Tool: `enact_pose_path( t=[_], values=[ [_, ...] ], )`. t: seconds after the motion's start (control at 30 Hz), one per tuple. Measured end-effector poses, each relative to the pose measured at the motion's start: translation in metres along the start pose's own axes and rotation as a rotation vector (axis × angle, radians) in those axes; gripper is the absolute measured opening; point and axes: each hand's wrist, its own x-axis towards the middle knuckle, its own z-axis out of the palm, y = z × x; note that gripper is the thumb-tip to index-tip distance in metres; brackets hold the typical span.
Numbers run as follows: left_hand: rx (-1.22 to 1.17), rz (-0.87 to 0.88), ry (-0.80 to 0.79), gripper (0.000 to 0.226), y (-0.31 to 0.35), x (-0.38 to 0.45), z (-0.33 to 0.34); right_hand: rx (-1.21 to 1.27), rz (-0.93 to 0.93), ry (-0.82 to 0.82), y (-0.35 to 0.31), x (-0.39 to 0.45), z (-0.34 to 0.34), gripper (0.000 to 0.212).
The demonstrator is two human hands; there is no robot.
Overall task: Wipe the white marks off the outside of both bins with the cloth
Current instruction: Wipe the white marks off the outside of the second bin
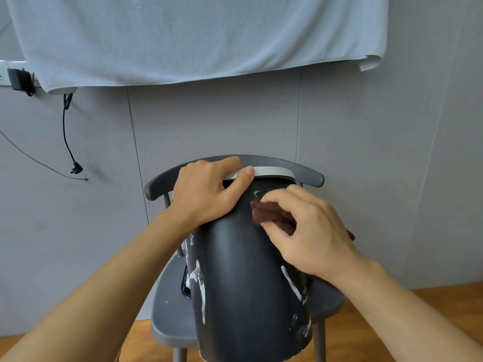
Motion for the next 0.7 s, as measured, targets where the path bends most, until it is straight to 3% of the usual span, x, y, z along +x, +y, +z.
enact_pose_path(
  t=[0.17,0.33,0.57,0.7],
  values=[
    [0.013,0.028,0.013,0.049,0.005,-0.002,0.0,0.017,0.108,0.161,0.006,0.012,0.0,0.022],
    [0.013,0.056,0.011,0.048,0.004,-0.003,-0.001,0.004,0.019,0.08,-0.006,0.007,0.001,0.032],
    [0.033,0.074,0.047,0.042,0.007,-0.004,0.0,-0.025,0.149,0.148,0.013,0.013,-0.012,0.017],
    [0.041,0.112,0.047,0.046,0.01,-0.003,0.002,0.054,0.024,0.087,-0.005,0.012,-0.004,0.027]
  ],
)
